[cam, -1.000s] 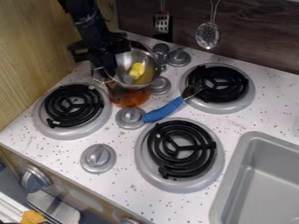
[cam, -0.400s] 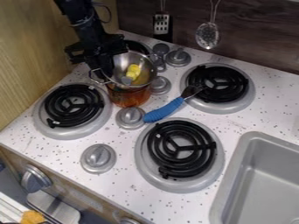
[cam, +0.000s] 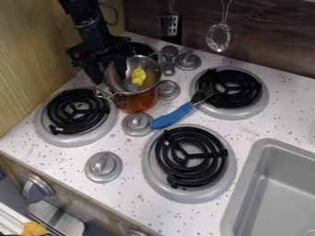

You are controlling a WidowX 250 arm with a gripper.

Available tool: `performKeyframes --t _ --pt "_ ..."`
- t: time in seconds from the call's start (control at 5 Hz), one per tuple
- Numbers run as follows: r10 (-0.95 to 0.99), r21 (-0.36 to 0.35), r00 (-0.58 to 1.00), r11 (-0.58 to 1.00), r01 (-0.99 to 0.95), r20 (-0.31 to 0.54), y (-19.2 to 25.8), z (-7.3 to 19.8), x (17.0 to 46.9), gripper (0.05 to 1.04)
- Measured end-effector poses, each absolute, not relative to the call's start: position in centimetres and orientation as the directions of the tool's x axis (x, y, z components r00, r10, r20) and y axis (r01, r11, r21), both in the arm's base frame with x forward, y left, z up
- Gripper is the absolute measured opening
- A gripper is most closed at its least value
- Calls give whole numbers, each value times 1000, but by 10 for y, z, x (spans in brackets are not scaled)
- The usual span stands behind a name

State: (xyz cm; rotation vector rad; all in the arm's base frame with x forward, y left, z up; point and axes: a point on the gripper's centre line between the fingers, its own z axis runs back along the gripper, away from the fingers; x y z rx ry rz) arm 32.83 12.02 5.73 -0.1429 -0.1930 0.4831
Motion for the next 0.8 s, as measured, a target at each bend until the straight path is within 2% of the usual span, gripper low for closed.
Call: performKeyframes --t 0.2,0.4,0.8 --pt "480 -170 864 874 -456 149 121 57 327 1009" --pt "462 -153 872 885 -440 160 117 62 327 1004" --pt "402 -40 886 914 -404 230 111 84 319 1000"
